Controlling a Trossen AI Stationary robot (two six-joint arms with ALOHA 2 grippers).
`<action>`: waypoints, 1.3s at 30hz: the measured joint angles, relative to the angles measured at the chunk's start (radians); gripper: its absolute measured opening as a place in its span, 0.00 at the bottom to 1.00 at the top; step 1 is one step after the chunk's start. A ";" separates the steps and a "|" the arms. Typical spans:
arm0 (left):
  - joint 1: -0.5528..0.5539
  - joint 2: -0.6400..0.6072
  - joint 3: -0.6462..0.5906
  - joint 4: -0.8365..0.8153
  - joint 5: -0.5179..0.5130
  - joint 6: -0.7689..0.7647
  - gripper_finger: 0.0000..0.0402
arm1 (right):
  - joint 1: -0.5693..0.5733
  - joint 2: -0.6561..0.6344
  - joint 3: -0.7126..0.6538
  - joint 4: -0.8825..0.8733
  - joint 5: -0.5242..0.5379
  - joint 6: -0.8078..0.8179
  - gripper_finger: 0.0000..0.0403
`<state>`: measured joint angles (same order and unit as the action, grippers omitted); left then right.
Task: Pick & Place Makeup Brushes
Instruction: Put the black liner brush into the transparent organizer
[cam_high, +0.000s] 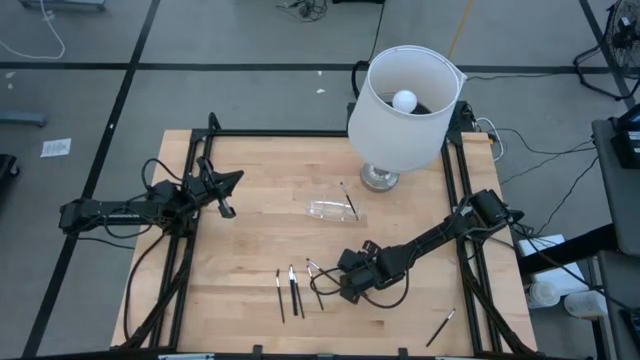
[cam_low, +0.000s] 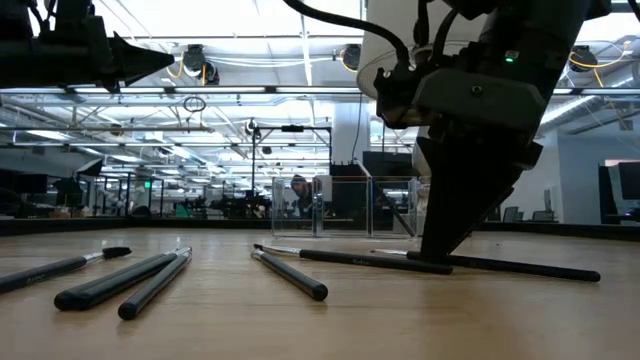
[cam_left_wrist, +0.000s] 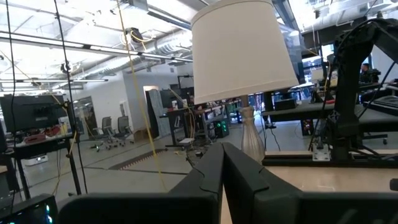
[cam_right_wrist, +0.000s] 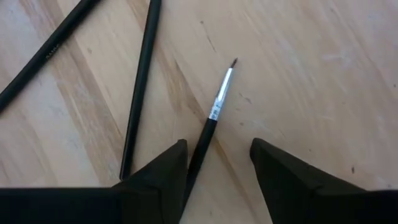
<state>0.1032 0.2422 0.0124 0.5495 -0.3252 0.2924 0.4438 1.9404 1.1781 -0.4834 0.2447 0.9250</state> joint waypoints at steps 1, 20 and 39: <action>0.000 0.000 0.000 0.000 0.000 0.000 0.04 | 0.000 0.000 -0.004 -0.001 -0.004 0.001 0.41; 0.000 0.000 0.000 0.000 0.000 0.000 0.04 | -0.033 -0.030 -0.058 0.016 -0.038 -0.025 0.01; 0.000 0.000 0.000 -0.001 0.000 0.013 0.04 | -0.039 -0.399 -0.087 0.238 0.201 -0.480 0.00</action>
<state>0.1033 0.2423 0.0126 0.5484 -0.3252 0.3050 0.4049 1.5414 1.0910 -0.2459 0.4459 0.4448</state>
